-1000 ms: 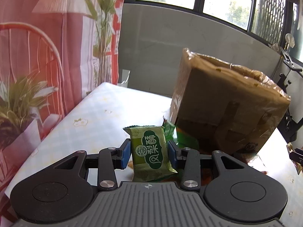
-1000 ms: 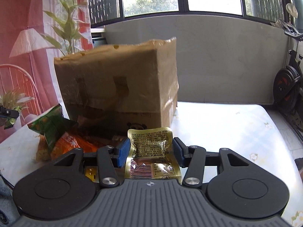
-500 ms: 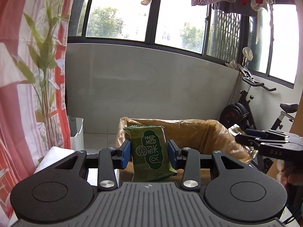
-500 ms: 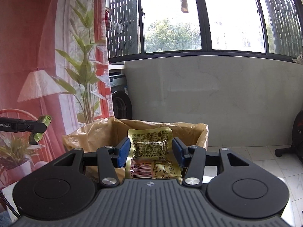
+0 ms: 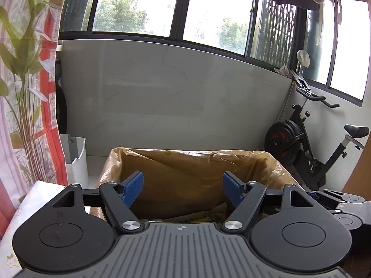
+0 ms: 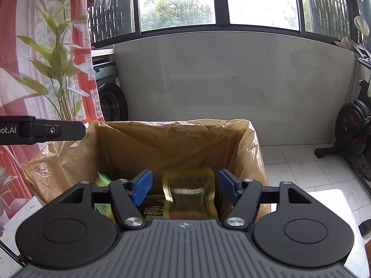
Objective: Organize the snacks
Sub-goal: 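Carry both packets over the box and open both tools to release them, then grasp the small twisted pastry with right tool while left tool grasps green chip bag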
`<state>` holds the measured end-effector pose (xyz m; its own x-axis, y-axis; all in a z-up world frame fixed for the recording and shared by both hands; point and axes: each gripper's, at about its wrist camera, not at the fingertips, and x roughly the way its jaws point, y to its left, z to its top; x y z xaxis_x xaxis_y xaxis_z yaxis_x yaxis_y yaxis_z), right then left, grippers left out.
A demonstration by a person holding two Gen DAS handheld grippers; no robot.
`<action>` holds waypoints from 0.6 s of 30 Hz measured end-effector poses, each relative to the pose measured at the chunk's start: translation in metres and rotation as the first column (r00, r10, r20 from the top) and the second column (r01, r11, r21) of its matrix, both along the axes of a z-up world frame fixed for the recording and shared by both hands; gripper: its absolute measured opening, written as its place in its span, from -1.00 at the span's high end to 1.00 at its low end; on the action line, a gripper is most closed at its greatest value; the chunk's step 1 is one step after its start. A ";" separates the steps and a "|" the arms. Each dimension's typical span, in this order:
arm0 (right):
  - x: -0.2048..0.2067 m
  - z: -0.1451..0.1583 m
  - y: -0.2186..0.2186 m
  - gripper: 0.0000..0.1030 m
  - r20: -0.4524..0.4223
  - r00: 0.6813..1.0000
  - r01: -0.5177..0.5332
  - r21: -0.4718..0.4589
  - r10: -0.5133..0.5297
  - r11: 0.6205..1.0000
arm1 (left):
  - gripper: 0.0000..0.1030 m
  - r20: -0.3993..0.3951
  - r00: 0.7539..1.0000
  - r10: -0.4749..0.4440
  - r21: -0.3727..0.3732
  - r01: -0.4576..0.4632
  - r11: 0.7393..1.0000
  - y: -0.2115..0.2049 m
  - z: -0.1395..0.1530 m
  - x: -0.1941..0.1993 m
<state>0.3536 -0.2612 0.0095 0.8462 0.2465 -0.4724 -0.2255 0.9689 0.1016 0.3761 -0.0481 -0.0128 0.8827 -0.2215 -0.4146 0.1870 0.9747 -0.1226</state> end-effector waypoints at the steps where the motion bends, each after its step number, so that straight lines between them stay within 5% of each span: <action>1: -0.004 0.001 -0.004 -0.38 0.006 1.000 0.000 0.008 0.000 1.000 | -0.50 -0.006 1.000 -0.003 0.001 0.003 1.000 0.005 0.000 -0.004; 11: -0.090 0.004 -0.033 -0.38 0.105 0.994 -0.045 0.073 0.037 0.996 | -0.50 -0.024 0.999 0.037 0.019 -0.036 0.999 0.059 -0.002 -0.076; 18: -0.132 -0.027 -0.037 -0.38 0.019 1.000 0.000 0.092 -0.002 0.996 | -0.50 -0.055 0.988 0.143 -0.019 -0.144 0.989 0.090 -0.025 -0.126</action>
<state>0.2212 -0.2987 -0.0176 0.8552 0.2871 -0.4315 -0.2270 0.9559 0.1862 0.2499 0.0418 -0.0375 0.8826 -0.1043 -0.4584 0.0380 0.9877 -0.1515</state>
